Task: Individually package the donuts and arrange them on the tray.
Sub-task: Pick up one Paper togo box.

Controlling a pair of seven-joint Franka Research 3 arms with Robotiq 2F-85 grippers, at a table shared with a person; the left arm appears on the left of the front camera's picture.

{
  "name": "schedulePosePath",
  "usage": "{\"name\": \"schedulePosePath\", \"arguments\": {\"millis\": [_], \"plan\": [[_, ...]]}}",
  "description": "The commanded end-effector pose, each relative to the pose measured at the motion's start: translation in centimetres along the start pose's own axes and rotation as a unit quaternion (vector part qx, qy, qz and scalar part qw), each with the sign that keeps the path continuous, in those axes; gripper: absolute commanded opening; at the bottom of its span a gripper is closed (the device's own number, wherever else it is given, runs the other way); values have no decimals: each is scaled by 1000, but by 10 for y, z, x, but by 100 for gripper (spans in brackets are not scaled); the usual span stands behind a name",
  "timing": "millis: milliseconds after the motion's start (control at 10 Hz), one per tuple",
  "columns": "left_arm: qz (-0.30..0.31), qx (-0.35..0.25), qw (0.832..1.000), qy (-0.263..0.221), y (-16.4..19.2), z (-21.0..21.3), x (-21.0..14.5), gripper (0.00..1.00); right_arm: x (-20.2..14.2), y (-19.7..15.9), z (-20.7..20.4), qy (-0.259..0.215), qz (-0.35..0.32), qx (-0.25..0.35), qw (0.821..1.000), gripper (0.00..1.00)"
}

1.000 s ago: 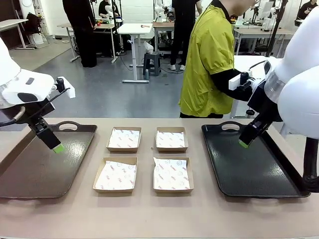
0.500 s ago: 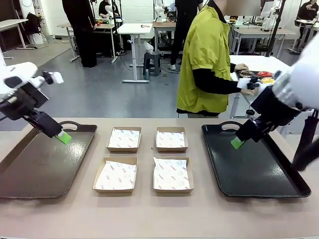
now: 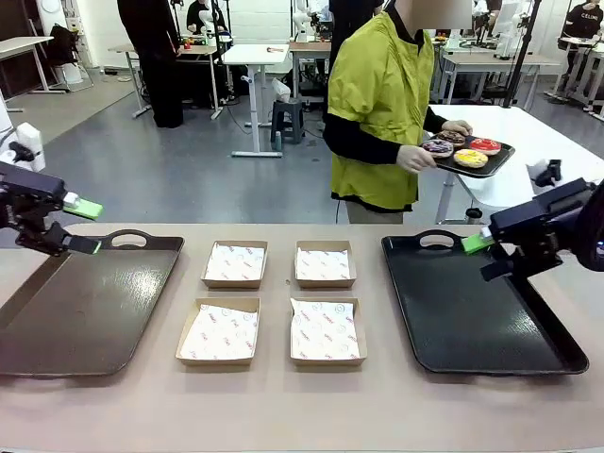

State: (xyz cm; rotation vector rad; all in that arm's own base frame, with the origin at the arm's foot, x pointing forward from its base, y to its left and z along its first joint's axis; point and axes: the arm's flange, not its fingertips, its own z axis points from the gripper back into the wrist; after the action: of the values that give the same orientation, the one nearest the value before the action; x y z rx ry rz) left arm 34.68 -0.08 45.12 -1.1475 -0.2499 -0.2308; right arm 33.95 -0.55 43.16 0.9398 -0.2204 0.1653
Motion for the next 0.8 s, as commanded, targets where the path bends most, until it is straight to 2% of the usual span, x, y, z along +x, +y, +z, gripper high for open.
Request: {"name": "schedulePosePath", "arguments": {"millis": [0, 300, 500, 700], "plan": [[64, -8, 997, -31, 24, 21, -2, 100, -6, -21, 12, -22, -24, 10, 999, 100], [91, -25, 994, -63, 38, 62, -22, 100, -19, -44, 43, -66, -55, 21, 996, 100], [92, -34, 992, -81, 39, 77, -30, 100, -25, -47, 58, -87, -55, 41, 994, 100], [95, -31, 991, -88, 37, 89, -35, 100, -27, -46, 62, -87, -53, 46, 994, 100]]}}
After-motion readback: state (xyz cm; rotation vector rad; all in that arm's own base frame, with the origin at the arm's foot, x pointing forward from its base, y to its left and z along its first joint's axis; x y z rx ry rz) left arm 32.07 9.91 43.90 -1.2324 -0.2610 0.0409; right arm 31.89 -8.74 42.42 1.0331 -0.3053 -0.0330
